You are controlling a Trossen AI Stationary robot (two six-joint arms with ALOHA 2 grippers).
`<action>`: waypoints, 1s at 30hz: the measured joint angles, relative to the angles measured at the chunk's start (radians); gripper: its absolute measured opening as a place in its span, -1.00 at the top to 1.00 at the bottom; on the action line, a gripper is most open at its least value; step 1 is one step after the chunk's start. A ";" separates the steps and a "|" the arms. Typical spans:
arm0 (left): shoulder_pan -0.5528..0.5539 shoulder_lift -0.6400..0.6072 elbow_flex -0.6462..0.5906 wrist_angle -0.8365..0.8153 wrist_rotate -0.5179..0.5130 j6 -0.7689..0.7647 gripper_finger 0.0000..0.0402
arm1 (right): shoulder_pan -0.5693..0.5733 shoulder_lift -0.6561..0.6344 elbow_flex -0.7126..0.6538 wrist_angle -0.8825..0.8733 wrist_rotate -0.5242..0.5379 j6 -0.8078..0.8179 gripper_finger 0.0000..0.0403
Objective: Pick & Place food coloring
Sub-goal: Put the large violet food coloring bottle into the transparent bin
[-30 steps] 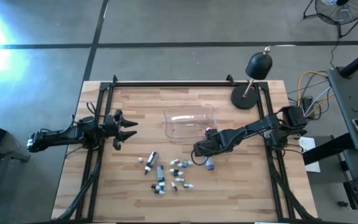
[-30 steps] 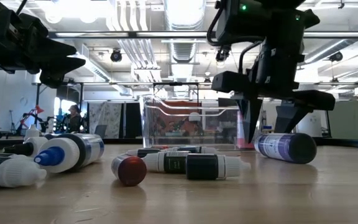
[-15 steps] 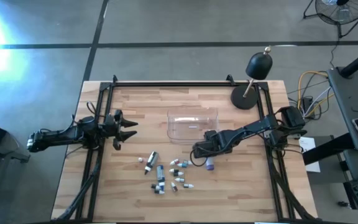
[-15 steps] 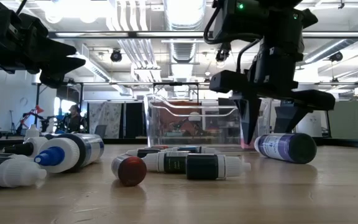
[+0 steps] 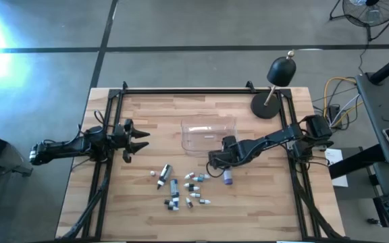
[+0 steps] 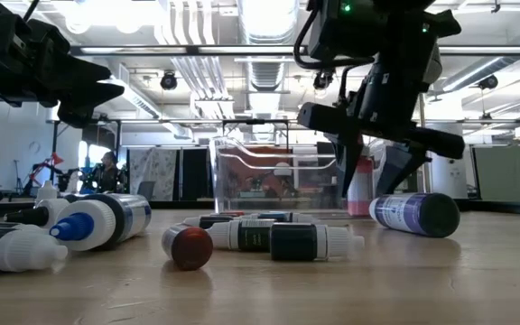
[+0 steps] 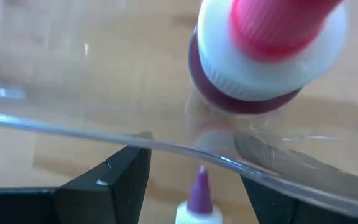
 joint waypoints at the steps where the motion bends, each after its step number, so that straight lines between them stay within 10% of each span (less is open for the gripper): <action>1: 0.000 0.000 0.000 0.000 0.000 0.000 0.14 | -0.004 0.000 0.000 -0.001 0.016 -0.001 -0.11; 22: 0.000 0.000 0.000 0.000 0.000 0.000 0.14 | 0.008 -0.042 0.063 -0.088 0.045 -0.179 -0.11; 30: 0.000 0.000 0.000 0.000 0.000 0.000 0.14 | 0.024 -0.012 0.062 -0.118 -0.214 -0.100 -0.11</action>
